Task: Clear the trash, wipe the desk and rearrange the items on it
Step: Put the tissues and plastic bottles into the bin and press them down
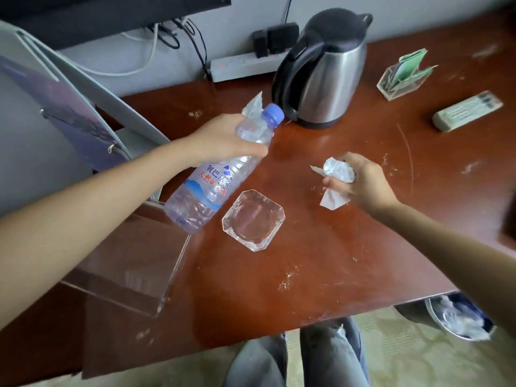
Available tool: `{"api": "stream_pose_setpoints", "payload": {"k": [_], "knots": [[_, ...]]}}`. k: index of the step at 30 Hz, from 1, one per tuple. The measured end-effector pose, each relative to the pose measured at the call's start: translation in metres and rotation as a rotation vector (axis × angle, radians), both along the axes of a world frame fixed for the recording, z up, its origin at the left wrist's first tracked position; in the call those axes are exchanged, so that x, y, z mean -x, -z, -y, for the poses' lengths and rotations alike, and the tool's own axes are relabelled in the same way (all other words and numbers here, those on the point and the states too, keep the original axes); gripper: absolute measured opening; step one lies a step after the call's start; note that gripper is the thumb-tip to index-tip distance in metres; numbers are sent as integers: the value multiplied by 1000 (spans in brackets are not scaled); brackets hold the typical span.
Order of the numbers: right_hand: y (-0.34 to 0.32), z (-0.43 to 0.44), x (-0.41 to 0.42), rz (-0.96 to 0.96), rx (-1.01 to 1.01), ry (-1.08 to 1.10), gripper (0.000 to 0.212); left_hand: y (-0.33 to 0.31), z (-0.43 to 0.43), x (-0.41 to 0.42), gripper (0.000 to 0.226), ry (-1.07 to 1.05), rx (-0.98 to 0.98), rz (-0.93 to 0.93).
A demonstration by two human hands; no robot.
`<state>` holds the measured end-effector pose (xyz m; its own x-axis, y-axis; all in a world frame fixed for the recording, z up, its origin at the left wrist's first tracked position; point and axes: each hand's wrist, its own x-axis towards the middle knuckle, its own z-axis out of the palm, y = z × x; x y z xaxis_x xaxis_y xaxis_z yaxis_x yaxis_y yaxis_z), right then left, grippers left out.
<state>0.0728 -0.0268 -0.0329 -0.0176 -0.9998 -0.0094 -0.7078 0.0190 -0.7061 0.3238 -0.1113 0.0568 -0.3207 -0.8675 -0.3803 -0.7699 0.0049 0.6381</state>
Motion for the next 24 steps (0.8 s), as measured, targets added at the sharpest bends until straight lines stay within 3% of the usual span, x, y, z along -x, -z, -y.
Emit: {"api": "stream_pose_setpoints", "payload": {"k": [4, 8, 16, 24], "knots": [[-5, -28, 23, -74, -12, 11, 34, 1, -22, 33, 67, 137, -16, 39], [-8, -60, 59, -11, -9, 131, 31, 16, -46, 77, 50, 238, -38, 15], [-21, -116, 168, 64, 25, 333, 30, 15, -80, 206, 57, 401, 9, 15], [-32, -184, 325, 47, 59, 237, 21, 16, -140, 371, 65, 483, 65, 5]]}}
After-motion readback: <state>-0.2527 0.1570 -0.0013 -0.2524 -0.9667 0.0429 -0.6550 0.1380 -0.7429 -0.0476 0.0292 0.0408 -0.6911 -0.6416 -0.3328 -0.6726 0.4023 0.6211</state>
